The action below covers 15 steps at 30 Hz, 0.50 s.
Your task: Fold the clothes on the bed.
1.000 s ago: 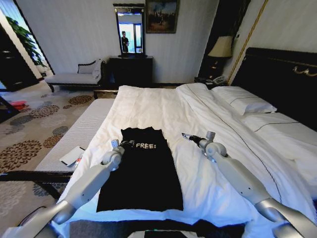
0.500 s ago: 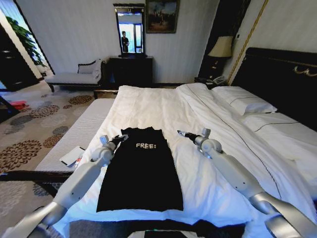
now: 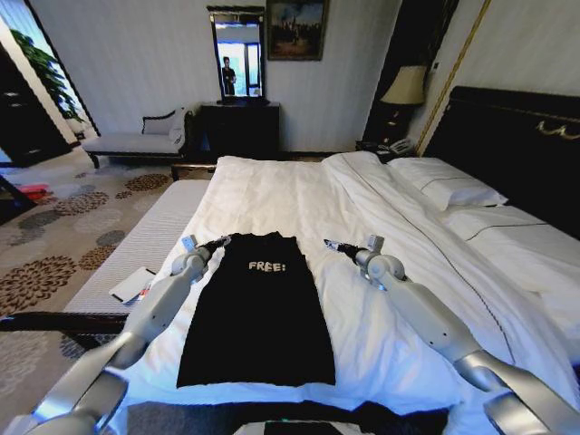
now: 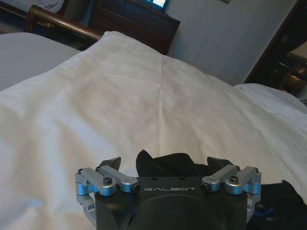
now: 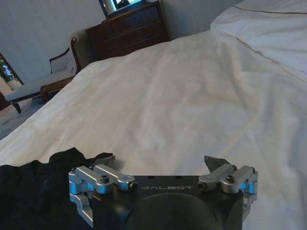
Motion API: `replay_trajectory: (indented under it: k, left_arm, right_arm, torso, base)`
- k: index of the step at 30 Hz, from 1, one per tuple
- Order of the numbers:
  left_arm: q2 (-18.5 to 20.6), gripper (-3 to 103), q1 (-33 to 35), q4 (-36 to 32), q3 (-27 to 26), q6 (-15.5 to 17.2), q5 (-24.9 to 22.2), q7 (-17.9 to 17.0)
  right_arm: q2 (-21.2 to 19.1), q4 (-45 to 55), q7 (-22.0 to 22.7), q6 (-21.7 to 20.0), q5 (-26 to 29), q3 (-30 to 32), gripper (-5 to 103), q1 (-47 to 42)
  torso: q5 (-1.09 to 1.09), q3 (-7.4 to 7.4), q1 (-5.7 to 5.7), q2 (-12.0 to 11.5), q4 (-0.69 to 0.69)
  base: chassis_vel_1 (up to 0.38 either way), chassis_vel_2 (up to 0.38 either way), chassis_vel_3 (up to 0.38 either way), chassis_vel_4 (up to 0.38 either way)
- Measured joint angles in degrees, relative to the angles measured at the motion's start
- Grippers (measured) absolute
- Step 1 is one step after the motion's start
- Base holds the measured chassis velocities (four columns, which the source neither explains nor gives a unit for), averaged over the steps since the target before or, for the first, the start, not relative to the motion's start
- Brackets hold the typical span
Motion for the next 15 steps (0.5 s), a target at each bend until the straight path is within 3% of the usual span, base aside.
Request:
replay_trajectory:
  k: [13, 15]
  left_arm:
    - [-6.2, 103, -2.7, 10.5, -1.1, -1.0, 2.1, 0.7]
    - [-6.6, 94, -2.5, 10.5, -1.2, -1.2, 2.3, 1.0]
  right_arm:
    - [-0.5, 0.2, 0.5, 0.0, 0.1, 0.4, 100, -0.2]
    - [-0.7, 0.2, 0.6, 0.0, 0.2, 0.4, 100, -0.2]
  torso:
    - [-0.02, 0.0, 0.0, 0.0, 0.0]
    - [-0.01, 0.0, 0.0, 0.0, -0.01]
  base:
    - [0.0, 0.0, 0.0, 0.0]
    - [0.0, 0.0, 0.0, 0.0]
